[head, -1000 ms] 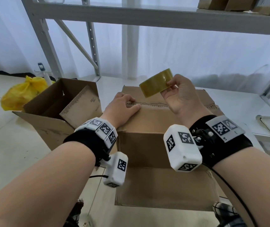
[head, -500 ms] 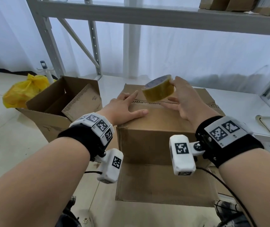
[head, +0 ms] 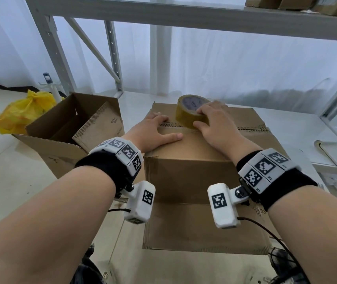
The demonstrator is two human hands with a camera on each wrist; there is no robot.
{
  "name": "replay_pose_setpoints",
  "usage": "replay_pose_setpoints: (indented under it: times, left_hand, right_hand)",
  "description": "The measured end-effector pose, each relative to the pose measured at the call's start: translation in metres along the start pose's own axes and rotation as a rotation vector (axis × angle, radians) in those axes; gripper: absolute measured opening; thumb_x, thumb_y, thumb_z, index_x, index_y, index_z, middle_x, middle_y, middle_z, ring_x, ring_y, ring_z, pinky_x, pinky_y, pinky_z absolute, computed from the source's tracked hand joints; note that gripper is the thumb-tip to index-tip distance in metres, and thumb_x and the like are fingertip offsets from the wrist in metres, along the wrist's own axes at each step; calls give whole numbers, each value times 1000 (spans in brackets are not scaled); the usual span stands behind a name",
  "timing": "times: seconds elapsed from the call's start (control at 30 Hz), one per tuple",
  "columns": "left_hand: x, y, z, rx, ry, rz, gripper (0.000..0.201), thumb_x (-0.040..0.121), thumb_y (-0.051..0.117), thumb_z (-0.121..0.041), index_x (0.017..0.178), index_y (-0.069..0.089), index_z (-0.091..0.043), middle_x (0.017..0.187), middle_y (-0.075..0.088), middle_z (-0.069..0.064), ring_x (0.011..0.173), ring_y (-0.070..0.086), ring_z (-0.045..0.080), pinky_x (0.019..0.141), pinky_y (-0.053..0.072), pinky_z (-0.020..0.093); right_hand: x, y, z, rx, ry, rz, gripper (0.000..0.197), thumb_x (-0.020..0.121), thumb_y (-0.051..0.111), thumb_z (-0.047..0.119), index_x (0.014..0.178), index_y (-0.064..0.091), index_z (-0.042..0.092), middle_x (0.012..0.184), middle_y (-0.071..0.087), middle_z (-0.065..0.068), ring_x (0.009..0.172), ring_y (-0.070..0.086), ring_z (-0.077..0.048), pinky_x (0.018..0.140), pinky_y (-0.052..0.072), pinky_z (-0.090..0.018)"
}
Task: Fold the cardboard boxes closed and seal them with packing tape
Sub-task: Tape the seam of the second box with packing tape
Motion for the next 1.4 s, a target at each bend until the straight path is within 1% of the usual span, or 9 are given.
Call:
replay_pose_setpoints:
  times: [0.07,0.13,0.2,0.43,0.63,0.73,0.93,1.17,1.4]
  left_hand:
    - [0,0,0,18,-5,-2,85,75,54,-72,145,33,-30,153,21,-6,137,30,14,112,24,34]
    - [0,-1,0,15,-4,-14,83,76,54,-71,144,34,-29,151,23,-6,134,34,14,109,27,33]
    - [0,-1,1,-10,-3,-21,80,77,55,-69,144,36,-29,150,26,-7,132,36,14,108,30,33]
    - [-3,-7,13,-232,16,-28,81,81,59,-60,146,31,-21,146,39,0,129,41,16,102,32,26]
    - [-5,-26,17,-467,34,-158,75,84,63,-48,145,31,-19,141,48,1,128,44,15,91,37,25]
    - [-5,-36,16,-516,75,-257,67,82,68,-45,138,42,-18,129,57,0,121,50,14,95,40,25]
    - [-2,-37,8,-578,153,-249,42,86,69,-23,124,58,-7,111,66,4,99,62,7,79,49,9]
    - [1,-43,10,-580,156,-319,12,86,69,-17,95,69,-10,88,68,1,85,63,12,81,52,20]
    - [0,-42,9,-560,141,-311,12,86,68,-20,90,66,-8,81,64,1,74,57,8,72,49,17]
  right_hand:
    - [-1,-3,10,124,-17,-63,10,93,58,25,100,57,18,98,57,5,110,48,-23,107,33,-41]
    - [-2,-3,17,310,4,-111,11,95,56,26,92,50,17,77,51,9,79,50,-15,78,44,-30]
    - [-1,1,20,399,-11,-126,13,95,55,26,89,49,17,72,50,9,67,47,-11,62,38,-25]
    - [1,14,28,284,-146,-174,17,93,59,27,93,58,10,74,55,2,69,50,-20,64,35,-27]
    - [1,19,33,182,-225,-143,17,92,59,31,95,60,14,78,57,0,72,49,-19,69,30,-26]
    - [0,19,34,170,-254,-134,24,89,54,35,97,62,13,81,61,-1,74,50,-19,71,30,-26]
    - [0,19,34,191,-256,-151,27,86,53,37,94,63,13,76,55,5,71,48,-17,72,29,-26]
    - [1,22,32,184,-258,-123,30,85,51,40,94,64,15,80,63,0,75,52,-19,73,31,-27]
    - [2,24,32,180,-267,-125,29,84,53,41,88,64,15,78,64,-1,74,55,-22,72,31,-27]
Point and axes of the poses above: each hand's wrist, its own x-axis towards the middle knuckle, its own y-axis out of the palm, z = x × y, the point moved 6 cm from there along x, towards the middle knuckle
